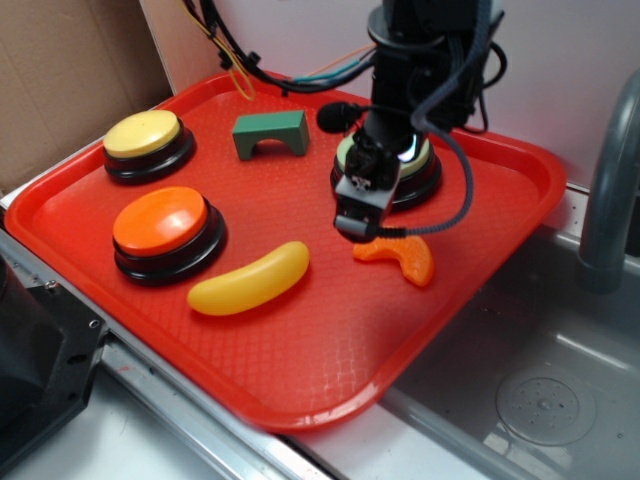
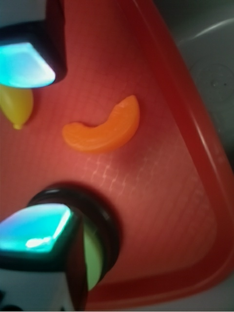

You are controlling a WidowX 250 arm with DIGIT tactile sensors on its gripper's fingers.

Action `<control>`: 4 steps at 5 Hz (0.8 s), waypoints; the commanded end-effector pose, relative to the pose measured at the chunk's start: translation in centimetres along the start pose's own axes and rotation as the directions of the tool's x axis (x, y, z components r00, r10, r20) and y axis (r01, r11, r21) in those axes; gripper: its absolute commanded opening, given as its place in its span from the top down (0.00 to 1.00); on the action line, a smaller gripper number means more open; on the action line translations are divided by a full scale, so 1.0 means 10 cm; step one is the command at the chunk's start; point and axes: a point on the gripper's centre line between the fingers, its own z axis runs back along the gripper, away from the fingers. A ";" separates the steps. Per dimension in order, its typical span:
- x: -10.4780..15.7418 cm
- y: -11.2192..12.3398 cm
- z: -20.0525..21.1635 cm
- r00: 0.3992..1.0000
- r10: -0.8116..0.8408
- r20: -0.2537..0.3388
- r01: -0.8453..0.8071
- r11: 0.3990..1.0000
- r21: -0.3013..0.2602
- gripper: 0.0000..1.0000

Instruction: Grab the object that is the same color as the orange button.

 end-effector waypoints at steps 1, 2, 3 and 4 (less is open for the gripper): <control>0.12 -0.06 -0.28 0.996 -0.085 0.011 0.085 0.996 -0.031 0.00; 0.16 -0.04 -0.40 0.997 -0.082 0.008 0.083 0.996 -0.020 0.00; 0.15 -0.09 -0.50 0.996 -0.066 0.061 0.069 0.996 -0.051 0.47; 0.14 -0.13 -0.50 0.994 -0.056 0.093 0.063 0.995 -0.072 1.00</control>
